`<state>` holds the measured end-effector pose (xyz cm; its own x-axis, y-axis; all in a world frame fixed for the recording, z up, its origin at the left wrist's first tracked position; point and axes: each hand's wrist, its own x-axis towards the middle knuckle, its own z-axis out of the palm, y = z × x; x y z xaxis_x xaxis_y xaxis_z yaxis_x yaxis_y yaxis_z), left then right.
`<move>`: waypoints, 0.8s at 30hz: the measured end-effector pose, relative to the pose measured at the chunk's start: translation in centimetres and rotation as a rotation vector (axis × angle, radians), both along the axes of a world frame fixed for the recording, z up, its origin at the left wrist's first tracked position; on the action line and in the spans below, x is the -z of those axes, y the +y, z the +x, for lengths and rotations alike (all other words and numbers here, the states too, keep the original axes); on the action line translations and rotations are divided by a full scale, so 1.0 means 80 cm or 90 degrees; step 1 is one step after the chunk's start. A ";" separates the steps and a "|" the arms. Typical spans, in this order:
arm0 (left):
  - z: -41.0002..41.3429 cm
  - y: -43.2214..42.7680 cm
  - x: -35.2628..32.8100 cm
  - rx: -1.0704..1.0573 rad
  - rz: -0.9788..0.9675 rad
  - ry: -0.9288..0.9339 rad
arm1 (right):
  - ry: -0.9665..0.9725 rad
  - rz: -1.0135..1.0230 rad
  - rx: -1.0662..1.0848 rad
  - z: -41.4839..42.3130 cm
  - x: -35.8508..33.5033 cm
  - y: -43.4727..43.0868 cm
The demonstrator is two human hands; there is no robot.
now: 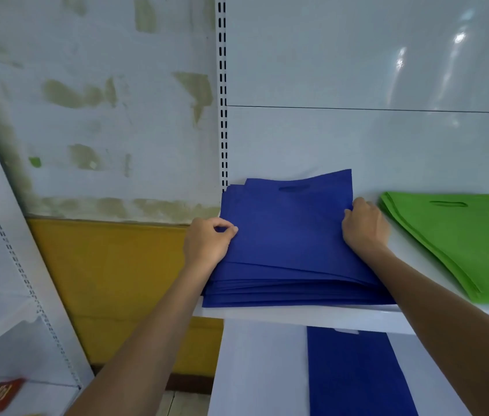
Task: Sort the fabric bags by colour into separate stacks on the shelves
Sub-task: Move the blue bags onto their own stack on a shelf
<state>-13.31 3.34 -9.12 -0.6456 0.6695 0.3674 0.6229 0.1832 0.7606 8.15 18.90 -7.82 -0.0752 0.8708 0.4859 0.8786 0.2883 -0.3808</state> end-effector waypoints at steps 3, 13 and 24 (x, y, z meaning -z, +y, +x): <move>0.002 -0.001 -0.002 0.015 -0.002 0.067 | 0.021 0.007 -0.008 -0.001 -0.001 -0.001; 0.001 0.015 -0.037 -0.003 -0.220 0.086 | 0.036 0.088 -0.033 -0.002 -0.009 -0.016; 0.010 0.008 -0.025 -0.024 0.060 0.083 | 0.127 0.232 -0.112 0.023 -0.048 -0.052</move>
<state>-12.51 3.96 -7.11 -0.6119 0.6048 0.5098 0.7117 0.1397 0.6885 9.96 14.75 -3.95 -0.0806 0.6229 0.7782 0.7245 0.5728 -0.3835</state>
